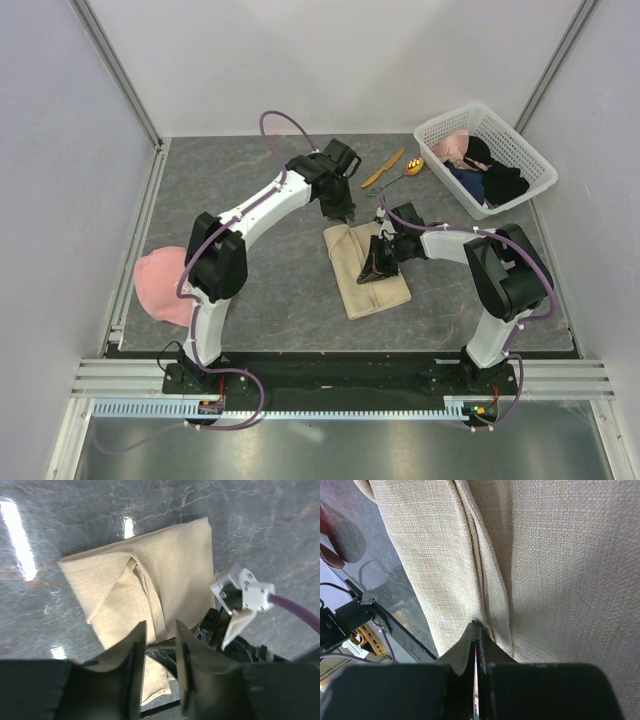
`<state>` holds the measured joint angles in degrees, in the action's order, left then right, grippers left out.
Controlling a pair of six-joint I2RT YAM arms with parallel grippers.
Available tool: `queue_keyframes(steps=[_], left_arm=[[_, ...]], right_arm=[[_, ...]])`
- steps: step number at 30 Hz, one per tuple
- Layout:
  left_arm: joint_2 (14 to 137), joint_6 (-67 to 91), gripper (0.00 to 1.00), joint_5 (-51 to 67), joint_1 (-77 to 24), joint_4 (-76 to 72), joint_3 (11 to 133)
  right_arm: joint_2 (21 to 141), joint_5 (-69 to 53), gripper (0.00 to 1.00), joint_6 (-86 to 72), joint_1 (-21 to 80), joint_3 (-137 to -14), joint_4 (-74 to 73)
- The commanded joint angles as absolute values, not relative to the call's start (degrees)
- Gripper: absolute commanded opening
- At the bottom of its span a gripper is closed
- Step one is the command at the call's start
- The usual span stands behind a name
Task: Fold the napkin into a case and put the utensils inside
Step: Fold the lower triangle-folded napkin at the center of the board.
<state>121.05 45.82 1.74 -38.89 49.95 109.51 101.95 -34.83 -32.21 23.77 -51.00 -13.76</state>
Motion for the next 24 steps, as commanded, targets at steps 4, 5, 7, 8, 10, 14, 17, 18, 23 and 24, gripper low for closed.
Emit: queue_keyframes(steps=[4,5,7,8,10,14,17,18,23,24], left_arm=[[120.23,42.54,0.05,3.25,-35.07,47.64,105.91],[121.37,42.19,0.04,3.16,-34.55,47.64,106.52],[122.16,41.75,0.02,3.16,-34.19,47.72,107.31],[123.04,41.75,0.02,3.16,-33.84,47.64,107.84],[123.92,41.84,0.02,3.43,-33.58,47.64,108.54],[125.77,42.27,0.02,5.71,-33.57,46.41,109.42],[127.00,43.15,0.02,7.90,-33.66,45.44,109.07],[127.44,43.59,0.02,8.78,-33.66,44.66,108.99],[128.67,44.38,0.02,10.81,-33.75,41.67,107.84],[129.11,44.56,0.02,11.25,-33.84,41.05,107.75]], right_arm=[[101.60,-34.80,0.00,-32.08,23.38,-52.03,-12.66],[101.78,-34.89,0.00,-31.99,23.47,-51.94,-12.74],[101.95,-34.98,0.00,-31.73,23.38,-51.77,-12.74],[101.95,-34.98,0.00,-31.64,23.38,-51.59,-12.66],[102.22,-34.98,0.00,-31.38,23.47,-51.42,-12.75],[102.48,-35.16,0.00,-31.46,23.47,-51.42,-12.66],[102.48,-35.24,0.00,-31.55,23.29,-51.68,-12.66],[102.57,-35.24,0.00,-31.55,23.29,-51.77,-12.74],[102.74,-35.25,0.00,-31.55,23.12,-51.77,-12.74],[102.83,-35.24,0.00,-31.55,23.20,-51.85,-12.66]])
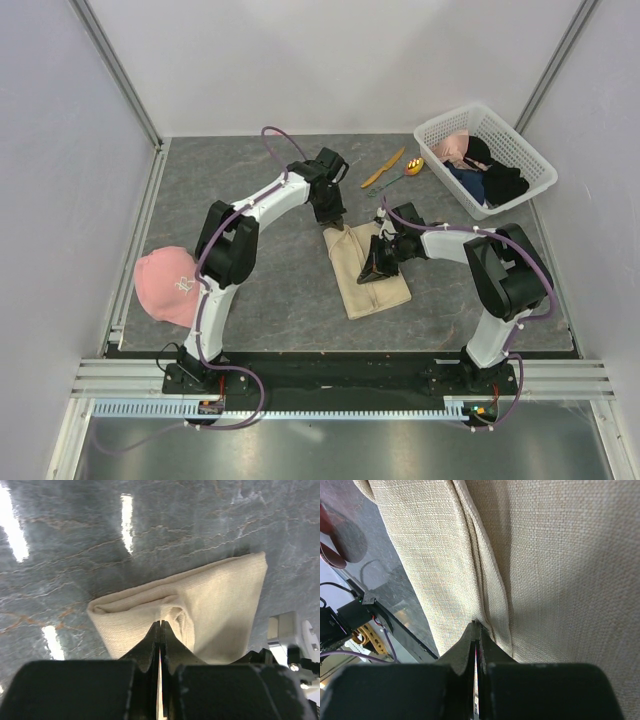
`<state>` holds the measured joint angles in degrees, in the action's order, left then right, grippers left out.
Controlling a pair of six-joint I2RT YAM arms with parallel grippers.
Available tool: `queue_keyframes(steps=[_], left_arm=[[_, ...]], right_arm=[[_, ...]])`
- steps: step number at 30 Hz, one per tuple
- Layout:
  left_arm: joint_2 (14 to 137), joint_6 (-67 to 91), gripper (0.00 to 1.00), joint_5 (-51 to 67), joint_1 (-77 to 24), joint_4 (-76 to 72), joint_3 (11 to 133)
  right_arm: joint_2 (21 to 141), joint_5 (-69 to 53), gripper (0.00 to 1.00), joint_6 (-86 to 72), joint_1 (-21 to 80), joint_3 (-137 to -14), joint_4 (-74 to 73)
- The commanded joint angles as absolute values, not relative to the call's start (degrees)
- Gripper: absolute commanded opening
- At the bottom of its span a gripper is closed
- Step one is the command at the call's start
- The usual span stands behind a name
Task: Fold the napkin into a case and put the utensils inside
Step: Fold the lower triangle-folded napkin at the center of the board.
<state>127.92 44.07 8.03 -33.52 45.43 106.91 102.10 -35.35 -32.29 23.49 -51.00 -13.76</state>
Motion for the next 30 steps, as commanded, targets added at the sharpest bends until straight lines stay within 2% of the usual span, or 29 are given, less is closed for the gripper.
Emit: queue_keyframes(steps=[1,10,19,30], left_arm=[[129.89,44.65,0.02,11.34,-33.75,40.78,107.84],[131.66,44.74,0.02,12.92,-33.84,32.45,105.30],[131.57,44.30,0.02,12.04,-33.84,30.59,103.54],[119.54,46.76,0.03,14.68,-34.80,30.67,96.87]], right_arm=[[102.83,-35.24,0.00,-31.55,23.12,-51.86,-12.74],[102.31,-34.98,0.00,-31.90,23.03,-51.24,-12.74],[99.59,-34.37,0.00,-31.12,23.12,-52.29,-15.29],[93.87,-35.33,0.00,-31.11,23.03,-53.35,-19.51]])
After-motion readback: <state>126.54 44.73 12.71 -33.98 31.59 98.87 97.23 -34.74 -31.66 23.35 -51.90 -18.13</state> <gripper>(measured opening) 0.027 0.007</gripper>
